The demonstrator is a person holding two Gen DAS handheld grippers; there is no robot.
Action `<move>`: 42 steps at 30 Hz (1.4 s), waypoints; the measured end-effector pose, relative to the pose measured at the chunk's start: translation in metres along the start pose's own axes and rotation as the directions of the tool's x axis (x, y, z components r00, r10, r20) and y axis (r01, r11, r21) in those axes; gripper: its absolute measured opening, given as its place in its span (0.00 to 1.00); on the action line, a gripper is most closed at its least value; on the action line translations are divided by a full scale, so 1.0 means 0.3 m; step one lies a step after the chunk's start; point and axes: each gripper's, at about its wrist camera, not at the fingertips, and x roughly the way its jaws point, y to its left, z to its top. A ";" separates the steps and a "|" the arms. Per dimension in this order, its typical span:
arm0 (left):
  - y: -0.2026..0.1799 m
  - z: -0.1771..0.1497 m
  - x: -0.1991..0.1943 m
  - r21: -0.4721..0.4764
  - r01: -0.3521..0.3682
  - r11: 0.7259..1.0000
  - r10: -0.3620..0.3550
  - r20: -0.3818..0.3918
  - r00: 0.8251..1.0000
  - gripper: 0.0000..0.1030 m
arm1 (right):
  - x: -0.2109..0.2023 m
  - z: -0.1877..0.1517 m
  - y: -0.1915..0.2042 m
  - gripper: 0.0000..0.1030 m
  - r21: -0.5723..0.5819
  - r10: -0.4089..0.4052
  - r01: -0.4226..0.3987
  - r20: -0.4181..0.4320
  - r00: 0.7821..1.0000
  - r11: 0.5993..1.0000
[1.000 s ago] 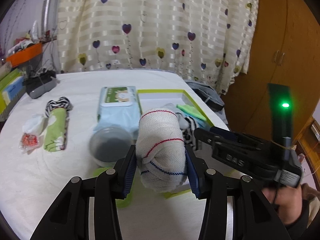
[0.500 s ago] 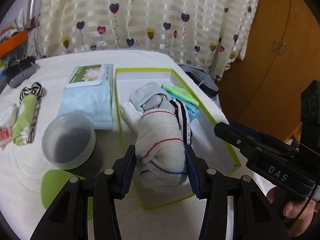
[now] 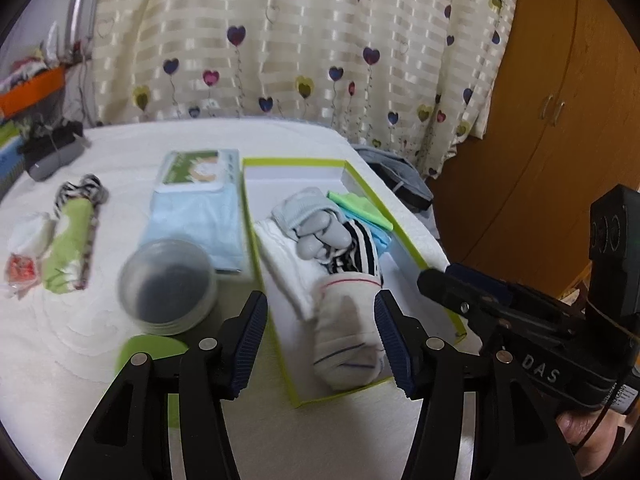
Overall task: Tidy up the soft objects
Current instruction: 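Withdraw both open tools from the box toward the green cup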
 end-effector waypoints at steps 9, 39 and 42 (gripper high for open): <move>0.057 -0.023 -0.126 -0.011 -0.044 0.999 0.045 0.053 0.998 0.54 | 0.012 -0.070 0.137 0.31 -0.086 0.036 -0.042 -0.073 0.997 0.995; 0.273 -0.090 -0.267 -0.101 -0.139 0.985 0.150 0.101 0.984 0.54 | -0.032 -0.023 0.310 0.46 -0.178 -0.062 0.060 -0.009 0.998 0.982; 0.276 -0.105 -0.286 -0.101 -0.148 0.984 0.159 0.108 0.981 0.54 | -0.053 -0.029 0.329 0.46 -0.181 -0.065 0.064 -0.003 0.998 0.982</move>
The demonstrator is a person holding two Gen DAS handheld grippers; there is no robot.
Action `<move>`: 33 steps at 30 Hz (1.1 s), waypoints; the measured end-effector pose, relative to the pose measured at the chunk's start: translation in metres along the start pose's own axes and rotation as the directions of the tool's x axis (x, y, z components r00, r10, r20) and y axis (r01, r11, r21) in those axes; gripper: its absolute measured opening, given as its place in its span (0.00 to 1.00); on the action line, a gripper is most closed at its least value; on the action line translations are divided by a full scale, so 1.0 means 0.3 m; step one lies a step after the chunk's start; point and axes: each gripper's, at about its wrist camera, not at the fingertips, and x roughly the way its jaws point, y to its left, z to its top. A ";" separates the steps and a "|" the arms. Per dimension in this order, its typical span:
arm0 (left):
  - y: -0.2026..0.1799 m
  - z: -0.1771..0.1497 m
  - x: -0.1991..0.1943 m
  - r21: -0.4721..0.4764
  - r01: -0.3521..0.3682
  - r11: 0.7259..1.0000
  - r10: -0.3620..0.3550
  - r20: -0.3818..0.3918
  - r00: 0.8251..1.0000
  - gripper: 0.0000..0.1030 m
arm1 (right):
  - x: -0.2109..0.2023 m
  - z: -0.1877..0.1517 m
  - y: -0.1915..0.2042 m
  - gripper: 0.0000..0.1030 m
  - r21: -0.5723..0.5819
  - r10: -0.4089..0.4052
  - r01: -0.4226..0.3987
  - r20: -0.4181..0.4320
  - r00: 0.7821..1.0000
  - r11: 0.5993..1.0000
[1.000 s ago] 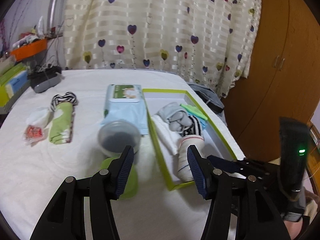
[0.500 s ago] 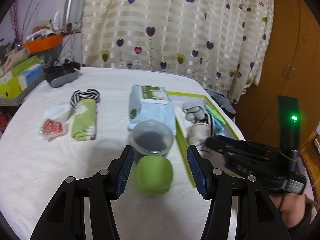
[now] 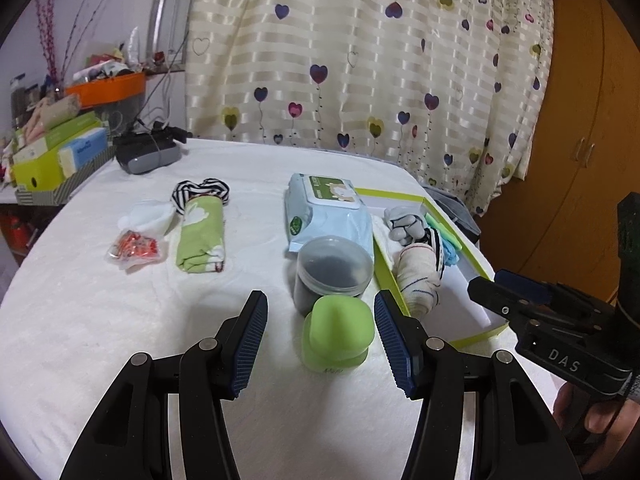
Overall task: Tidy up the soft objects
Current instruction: 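Withdraw both open tools from the box toward the green cup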
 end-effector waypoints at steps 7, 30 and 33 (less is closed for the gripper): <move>0.036 -0.014 -0.039 -0.015 -0.020 1.000 0.021 0.015 1.000 0.54 | -0.049 -0.003 0.055 0.46 -0.032 0.021 -0.020 0.023 1.000 0.999; 0.161 -0.030 -0.079 -0.074 -0.060 0.995 0.063 0.039 0.997 0.54 | -0.050 0.010 0.204 0.46 -0.120 0.080 -0.077 0.022 0.997 0.990; 0.164 -0.031 -0.070 -0.077 -0.061 0.995 0.063 0.035 0.997 0.54 | -0.041 0.015 0.212 0.46 -0.125 0.081 -0.078 0.017 0.997 0.989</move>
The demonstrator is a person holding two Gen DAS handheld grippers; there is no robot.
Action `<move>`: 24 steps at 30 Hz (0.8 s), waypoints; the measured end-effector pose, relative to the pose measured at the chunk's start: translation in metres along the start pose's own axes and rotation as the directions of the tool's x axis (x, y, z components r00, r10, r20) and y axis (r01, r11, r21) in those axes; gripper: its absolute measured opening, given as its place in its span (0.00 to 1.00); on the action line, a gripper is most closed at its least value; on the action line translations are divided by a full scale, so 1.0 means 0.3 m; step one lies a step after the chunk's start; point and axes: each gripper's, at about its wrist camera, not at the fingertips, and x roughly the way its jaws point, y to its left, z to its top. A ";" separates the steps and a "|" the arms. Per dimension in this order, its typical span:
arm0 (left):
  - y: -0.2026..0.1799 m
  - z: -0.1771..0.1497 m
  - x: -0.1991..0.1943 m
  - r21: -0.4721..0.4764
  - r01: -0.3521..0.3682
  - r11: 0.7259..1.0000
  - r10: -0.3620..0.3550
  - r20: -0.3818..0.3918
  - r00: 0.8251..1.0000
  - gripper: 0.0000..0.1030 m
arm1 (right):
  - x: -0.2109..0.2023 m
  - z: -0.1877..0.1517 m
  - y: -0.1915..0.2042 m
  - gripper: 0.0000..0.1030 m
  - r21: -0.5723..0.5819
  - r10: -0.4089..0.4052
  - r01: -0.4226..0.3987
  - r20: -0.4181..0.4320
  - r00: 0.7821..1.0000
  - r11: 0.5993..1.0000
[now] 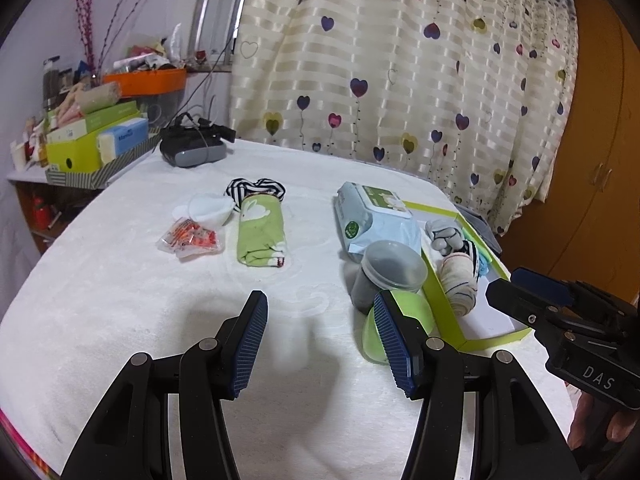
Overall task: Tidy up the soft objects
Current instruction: 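Withdraw both open tools from the box toward the green cup, then grasp the green rabbit-print towel with the right tool while the left tool approaches the clear bag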
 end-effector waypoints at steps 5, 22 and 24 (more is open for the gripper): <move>0.024 0.000 0.016 -0.012 -0.008 1.000 0.008 -0.008 1.000 0.54 | 0.019 0.006 0.013 0.46 -0.009 0.009 -0.009 -0.010 1.000 1.000; 0.180 -0.001 0.024 -0.094 -0.051 0.994 0.051 -0.003 0.999 0.54 | 0.105 0.054 0.106 0.46 -0.053 0.058 -0.060 -0.040 0.998 0.997; 0.208 -0.001 0.022 -0.109 -0.059 0.992 0.059 0.000 0.998 0.54 | 0.123 0.061 0.124 0.46 -0.060 0.067 -0.070 -0.048 0.997 0.996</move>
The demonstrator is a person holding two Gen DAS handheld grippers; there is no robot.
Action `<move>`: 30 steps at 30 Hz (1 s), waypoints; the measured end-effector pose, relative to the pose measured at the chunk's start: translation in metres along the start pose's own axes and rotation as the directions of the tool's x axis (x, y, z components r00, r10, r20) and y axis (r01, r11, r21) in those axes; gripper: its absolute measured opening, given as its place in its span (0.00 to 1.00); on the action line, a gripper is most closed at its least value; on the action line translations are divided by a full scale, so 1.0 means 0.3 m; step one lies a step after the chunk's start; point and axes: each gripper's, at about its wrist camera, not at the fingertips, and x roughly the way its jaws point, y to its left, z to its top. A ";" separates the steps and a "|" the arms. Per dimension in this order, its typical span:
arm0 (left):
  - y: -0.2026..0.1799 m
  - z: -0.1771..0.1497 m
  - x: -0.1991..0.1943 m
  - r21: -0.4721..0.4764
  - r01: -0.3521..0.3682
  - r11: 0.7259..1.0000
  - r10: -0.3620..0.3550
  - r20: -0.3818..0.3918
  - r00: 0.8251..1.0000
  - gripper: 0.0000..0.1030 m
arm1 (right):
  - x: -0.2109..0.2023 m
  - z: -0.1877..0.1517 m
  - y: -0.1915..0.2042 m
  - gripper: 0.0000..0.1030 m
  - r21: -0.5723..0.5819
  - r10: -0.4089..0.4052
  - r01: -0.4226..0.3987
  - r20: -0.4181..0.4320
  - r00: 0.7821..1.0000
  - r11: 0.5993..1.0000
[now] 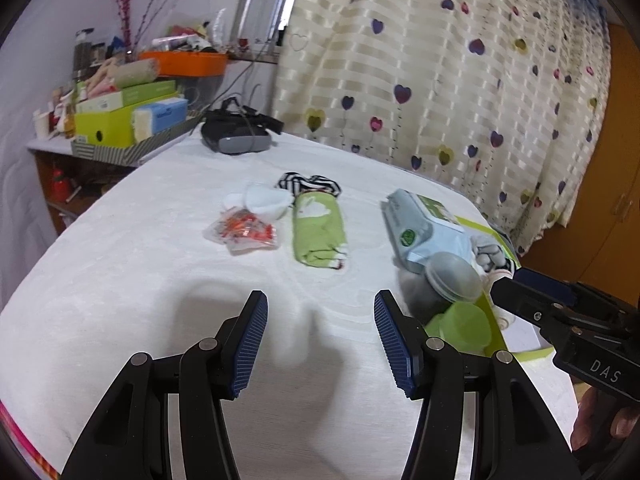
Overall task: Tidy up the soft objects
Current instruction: 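Grasp the green rabbit-print towel with the right tool while the left tool approaches the clear bag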
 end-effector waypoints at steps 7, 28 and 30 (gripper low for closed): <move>0.091 0.016 0.003 -0.055 -0.024 0.998 0.025 0.008 1.000 0.54 | 0.065 0.034 0.054 0.46 -0.017 0.033 -0.033 -0.024 0.999 0.999; 0.286 0.026 0.003 -0.172 -0.047 0.984 0.053 0.028 0.998 0.54 | 0.387 0.191 0.163 0.46 0.008 0.057 -0.056 -0.163 0.985 0.998; 0.302 0.029 0.005 -0.179 -0.050 0.983 0.056 0.029 0.998 0.54 | 0.434 0.203 0.163 0.46 0.013 0.046 -0.044 -0.183 0.982 0.999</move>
